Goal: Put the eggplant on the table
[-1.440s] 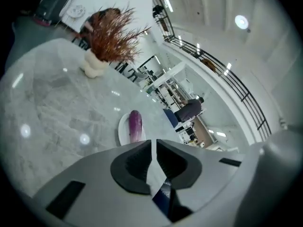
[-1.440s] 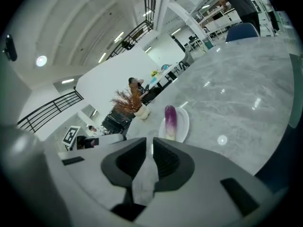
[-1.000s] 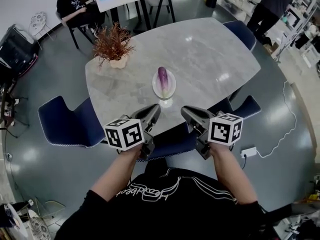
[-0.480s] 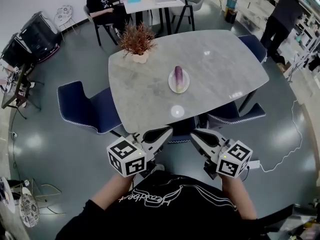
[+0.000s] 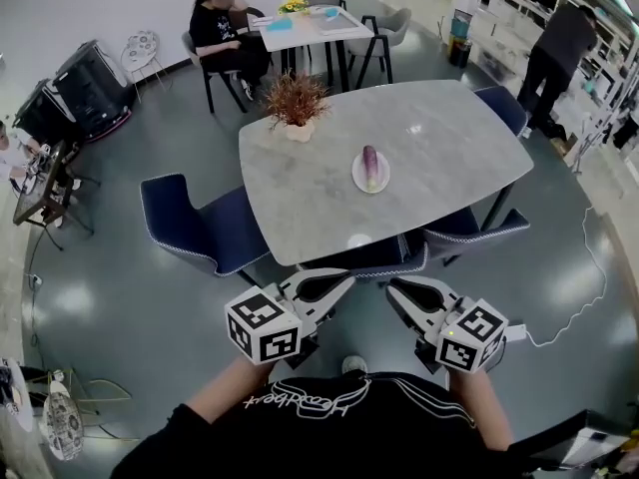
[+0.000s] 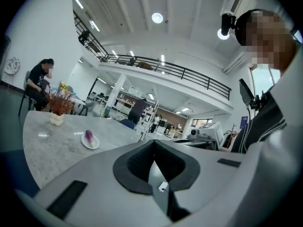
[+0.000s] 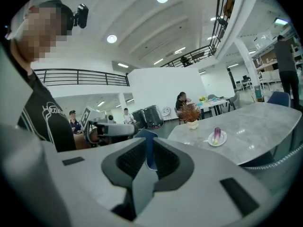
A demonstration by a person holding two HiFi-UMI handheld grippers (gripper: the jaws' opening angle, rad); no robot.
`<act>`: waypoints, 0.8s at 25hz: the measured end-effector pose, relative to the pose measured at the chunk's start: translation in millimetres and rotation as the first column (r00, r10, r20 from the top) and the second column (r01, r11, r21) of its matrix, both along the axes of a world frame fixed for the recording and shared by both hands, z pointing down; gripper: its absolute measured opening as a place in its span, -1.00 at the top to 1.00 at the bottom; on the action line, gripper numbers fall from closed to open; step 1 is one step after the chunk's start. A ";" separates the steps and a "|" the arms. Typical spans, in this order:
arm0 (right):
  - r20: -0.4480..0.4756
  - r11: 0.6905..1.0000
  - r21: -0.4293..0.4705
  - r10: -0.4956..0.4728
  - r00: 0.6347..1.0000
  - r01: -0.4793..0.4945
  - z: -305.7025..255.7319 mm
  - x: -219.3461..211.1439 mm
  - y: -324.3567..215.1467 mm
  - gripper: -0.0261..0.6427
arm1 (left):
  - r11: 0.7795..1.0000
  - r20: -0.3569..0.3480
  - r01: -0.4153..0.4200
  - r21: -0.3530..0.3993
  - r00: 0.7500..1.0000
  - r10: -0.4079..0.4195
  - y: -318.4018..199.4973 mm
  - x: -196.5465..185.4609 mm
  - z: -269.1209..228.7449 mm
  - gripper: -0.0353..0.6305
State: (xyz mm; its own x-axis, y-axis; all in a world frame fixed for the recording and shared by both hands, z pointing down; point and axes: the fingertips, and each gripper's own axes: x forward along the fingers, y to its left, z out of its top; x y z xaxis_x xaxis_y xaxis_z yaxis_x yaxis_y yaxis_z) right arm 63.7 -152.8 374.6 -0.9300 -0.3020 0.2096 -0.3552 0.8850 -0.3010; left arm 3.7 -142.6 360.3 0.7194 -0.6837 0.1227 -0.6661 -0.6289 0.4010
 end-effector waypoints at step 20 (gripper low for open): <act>0.094 0.995 -0.083 0.068 0.993 -0.060 -19.1 -8.6 184.4 0.88 | 0.982 -0.010 -0.188 0.024 0.982 0.188 183.8 15.3 -16.7 0.87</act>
State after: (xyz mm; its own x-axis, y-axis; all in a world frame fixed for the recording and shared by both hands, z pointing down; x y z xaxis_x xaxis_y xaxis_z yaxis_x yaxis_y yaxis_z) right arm 55.0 31.5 355.5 -0.9263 -0.3474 0.1460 -0.3763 0.8332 -0.4052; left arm 19.0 41.3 343.6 0.8367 -0.5388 0.0986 -0.5302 -0.7515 0.3926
